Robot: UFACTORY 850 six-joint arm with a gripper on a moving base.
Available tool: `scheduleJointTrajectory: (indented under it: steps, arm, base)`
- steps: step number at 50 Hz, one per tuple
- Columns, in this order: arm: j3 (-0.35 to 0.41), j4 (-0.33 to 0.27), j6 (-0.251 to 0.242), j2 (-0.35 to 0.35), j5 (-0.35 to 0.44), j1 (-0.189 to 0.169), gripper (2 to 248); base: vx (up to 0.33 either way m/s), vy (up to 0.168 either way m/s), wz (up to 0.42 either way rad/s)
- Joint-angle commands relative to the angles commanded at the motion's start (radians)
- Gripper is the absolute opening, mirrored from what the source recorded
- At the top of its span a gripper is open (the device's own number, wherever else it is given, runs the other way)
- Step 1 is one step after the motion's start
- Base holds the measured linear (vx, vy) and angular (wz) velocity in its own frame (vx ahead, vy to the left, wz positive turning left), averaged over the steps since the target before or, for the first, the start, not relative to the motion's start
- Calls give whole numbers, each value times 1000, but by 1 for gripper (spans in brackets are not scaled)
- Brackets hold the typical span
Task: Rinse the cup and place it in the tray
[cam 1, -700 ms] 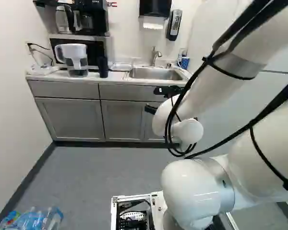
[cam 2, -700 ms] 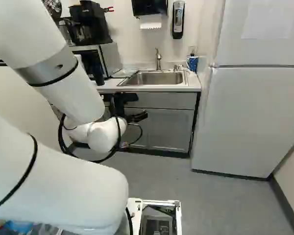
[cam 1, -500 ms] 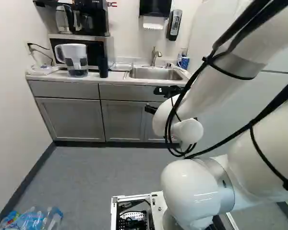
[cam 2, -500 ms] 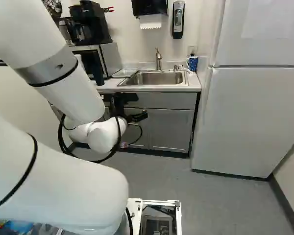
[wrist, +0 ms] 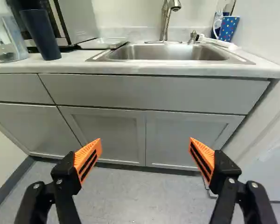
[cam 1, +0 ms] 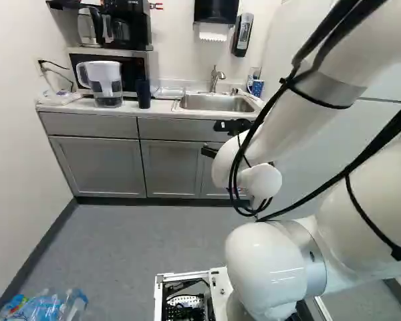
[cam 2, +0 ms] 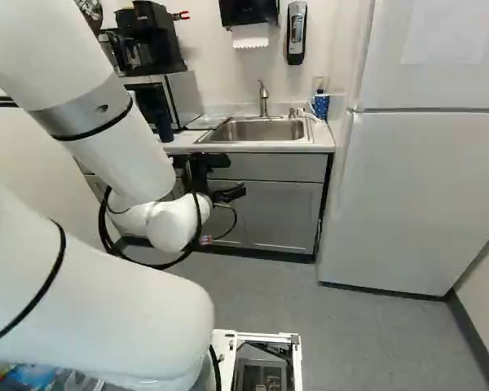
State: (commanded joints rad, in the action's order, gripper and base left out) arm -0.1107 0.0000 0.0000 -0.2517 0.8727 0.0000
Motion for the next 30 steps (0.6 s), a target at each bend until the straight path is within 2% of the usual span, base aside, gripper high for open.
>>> scheduleJointTrajectory:
  steps: [12, 30]
  arm:
    - [-28, 0, 0, 28, 0, 0, 247]
    - [-59, 0, 0, 13, 0, 0, 247]
  base:
    - [0, 0, 0]
    - [0, 0, 0]
